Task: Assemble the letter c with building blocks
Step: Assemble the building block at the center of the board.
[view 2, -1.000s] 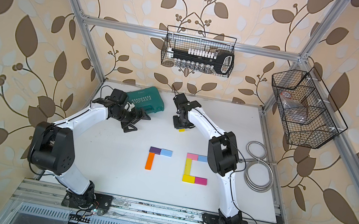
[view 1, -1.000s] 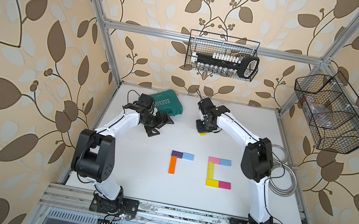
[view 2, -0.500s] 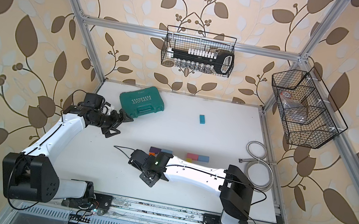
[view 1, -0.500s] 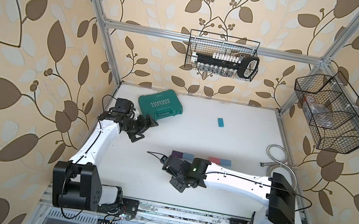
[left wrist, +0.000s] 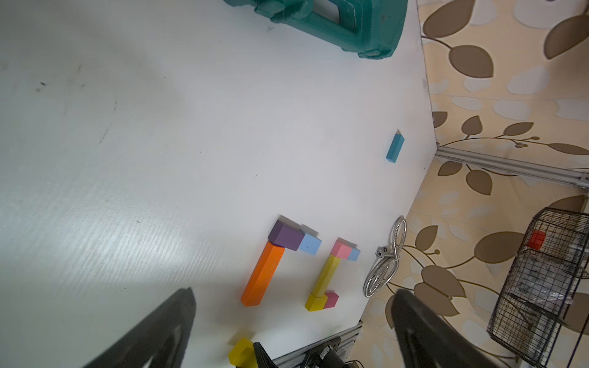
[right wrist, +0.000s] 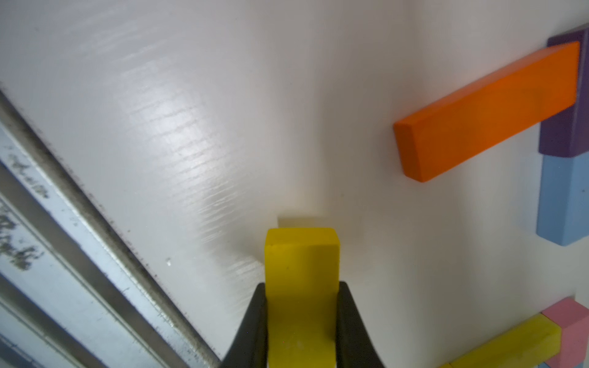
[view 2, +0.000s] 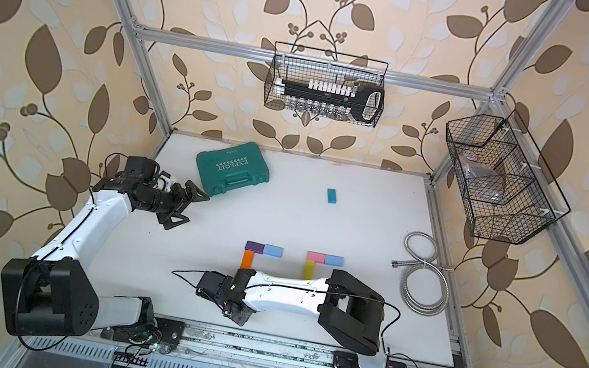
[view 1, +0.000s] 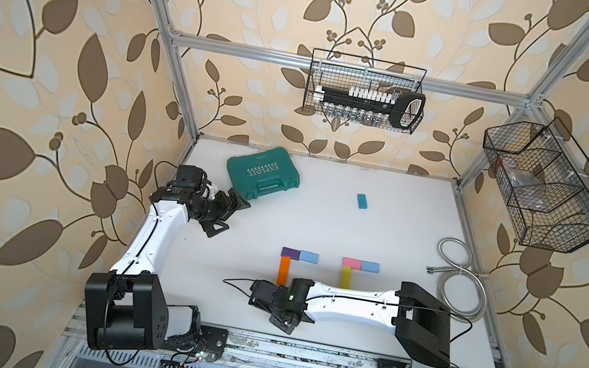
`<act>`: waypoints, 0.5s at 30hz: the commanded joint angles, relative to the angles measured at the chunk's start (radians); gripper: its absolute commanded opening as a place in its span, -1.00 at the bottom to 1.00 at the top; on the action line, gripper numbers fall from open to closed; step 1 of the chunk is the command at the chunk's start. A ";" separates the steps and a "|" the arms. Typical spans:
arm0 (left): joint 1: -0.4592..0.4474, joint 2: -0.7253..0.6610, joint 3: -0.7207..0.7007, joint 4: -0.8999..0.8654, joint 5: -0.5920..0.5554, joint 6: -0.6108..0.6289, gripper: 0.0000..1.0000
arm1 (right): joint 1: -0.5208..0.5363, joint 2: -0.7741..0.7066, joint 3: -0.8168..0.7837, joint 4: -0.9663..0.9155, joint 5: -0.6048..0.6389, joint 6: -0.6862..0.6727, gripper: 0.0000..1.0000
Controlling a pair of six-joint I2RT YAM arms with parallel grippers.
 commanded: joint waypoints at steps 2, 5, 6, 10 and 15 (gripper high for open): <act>0.010 -0.001 -0.020 0.020 0.035 0.009 0.98 | 0.001 0.043 0.029 0.030 -0.001 -0.018 -1.00; 0.011 -0.003 -0.028 0.027 0.038 0.004 0.98 | -0.007 0.063 0.036 0.036 0.000 -0.024 -1.00; 0.010 -0.004 -0.032 0.029 0.037 0.003 0.98 | -0.009 0.069 0.039 0.034 0.001 -0.025 -1.00; 0.010 -0.004 -0.040 0.039 0.041 -0.006 0.98 | -0.017 0.078 0.043 0.040 0.010 -0.036 -0.88; 0.009 -0.005 -0.049 0.049 0.047 -0.016 0.98 | -0.034 0.077 0.040 0.043 0.020 -0.044 -0.45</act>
